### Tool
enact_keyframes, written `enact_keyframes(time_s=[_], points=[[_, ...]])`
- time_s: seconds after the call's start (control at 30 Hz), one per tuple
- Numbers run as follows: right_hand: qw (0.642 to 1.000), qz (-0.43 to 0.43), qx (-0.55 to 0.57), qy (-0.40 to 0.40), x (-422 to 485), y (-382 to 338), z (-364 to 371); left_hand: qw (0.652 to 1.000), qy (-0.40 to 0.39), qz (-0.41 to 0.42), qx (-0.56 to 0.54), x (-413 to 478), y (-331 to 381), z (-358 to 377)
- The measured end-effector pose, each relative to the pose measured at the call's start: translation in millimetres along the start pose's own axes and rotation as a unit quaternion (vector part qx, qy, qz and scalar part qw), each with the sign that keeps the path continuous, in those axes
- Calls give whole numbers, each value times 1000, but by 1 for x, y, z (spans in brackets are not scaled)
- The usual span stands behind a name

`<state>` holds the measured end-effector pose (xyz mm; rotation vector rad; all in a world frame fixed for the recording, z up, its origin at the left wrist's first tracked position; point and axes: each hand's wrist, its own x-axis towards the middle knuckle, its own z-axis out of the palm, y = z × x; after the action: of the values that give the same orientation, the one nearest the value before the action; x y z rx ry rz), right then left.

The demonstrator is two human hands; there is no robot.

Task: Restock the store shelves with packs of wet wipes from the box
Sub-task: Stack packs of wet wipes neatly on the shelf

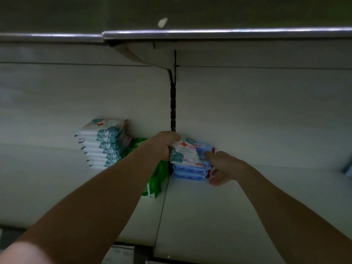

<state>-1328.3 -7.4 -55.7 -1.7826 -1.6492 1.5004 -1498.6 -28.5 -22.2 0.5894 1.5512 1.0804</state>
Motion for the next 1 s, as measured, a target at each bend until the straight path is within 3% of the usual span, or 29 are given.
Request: enact_keyframes(time_s=[0.1,0.27,0.4,0.53,0.63,0.7,0.8,1.0], points=[[999,-25,24,11,5,-4,5,1000,3,-3,15,3,-1,-1],[995,-55,-47,62,12,-11,10,1000,7,11,2,2,-2,-1],[992,-58,-96,59,10,-11,9,1000,2,20,-4,1,-4,-1],[946,-141,-257,136,5,-18,-6,999,-7,37,-31,-4,1,-1],[958,-226,-131,121,-10,-30,-4,996,-21,45,-76,-8,6,-3],[984,-176,2,12,-25,-37,1,992,-34,49,-113,-10,7,-3],[981,-143,106,-82,-38,-39,4,987,-62,60,-136,-19,12,-7],[965,-187,186,-7,-42,-56,4,993,-37,52,-103,-41,22,-38]])
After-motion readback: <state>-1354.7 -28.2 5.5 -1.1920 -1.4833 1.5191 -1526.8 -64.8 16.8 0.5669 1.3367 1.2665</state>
